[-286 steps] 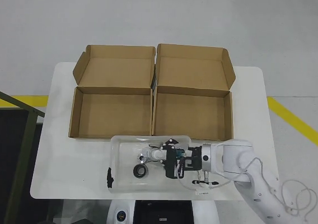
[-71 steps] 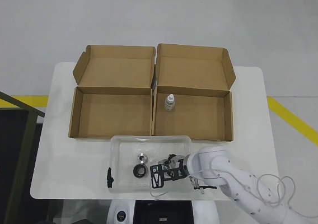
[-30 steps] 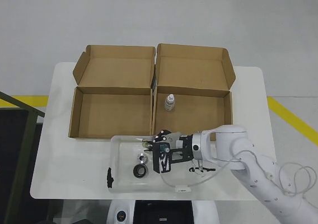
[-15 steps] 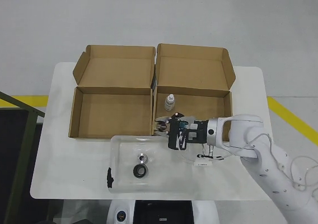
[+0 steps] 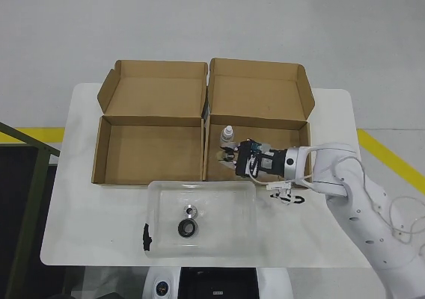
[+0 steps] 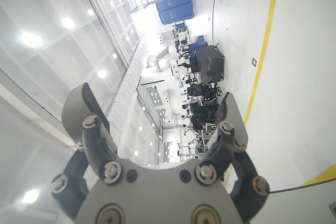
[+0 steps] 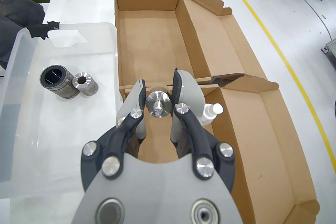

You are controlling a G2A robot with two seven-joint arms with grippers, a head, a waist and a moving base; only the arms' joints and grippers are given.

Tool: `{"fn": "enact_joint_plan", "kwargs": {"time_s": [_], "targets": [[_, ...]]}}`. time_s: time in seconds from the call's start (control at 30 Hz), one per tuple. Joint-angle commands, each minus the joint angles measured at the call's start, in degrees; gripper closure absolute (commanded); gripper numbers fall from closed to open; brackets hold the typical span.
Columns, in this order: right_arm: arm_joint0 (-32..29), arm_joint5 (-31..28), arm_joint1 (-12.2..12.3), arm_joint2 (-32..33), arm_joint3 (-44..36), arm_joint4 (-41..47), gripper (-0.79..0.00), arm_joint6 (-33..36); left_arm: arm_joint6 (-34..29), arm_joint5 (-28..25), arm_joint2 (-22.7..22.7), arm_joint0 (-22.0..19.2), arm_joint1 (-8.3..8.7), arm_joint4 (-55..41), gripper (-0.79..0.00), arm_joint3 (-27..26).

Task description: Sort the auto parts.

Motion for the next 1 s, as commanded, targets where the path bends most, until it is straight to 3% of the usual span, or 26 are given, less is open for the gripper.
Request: {"fn": "enact_joint_plan", "kwargs": {"time_s": [0.0,0.53,0.97], "targets": [[0.7,-0.2,-0.1,-0.2,1.6,0.3,0.0,0.3,0.0,0.0,0.0,0.0,0.0,0.0,-0.785,0.0],[6.8,-0.9,-0.7,-3.5,12.6,0.4,0.0,5.5,0.0,0.0,0.0,0.0,0.0,0.0,-0.785,0.0],[13.3,1.8,-2.4,-8.0,23.2,-0.9,0.0,7.4,0.0,0.0,0.0,0.0,0.0,0.0,-0.785,0.0]]}}
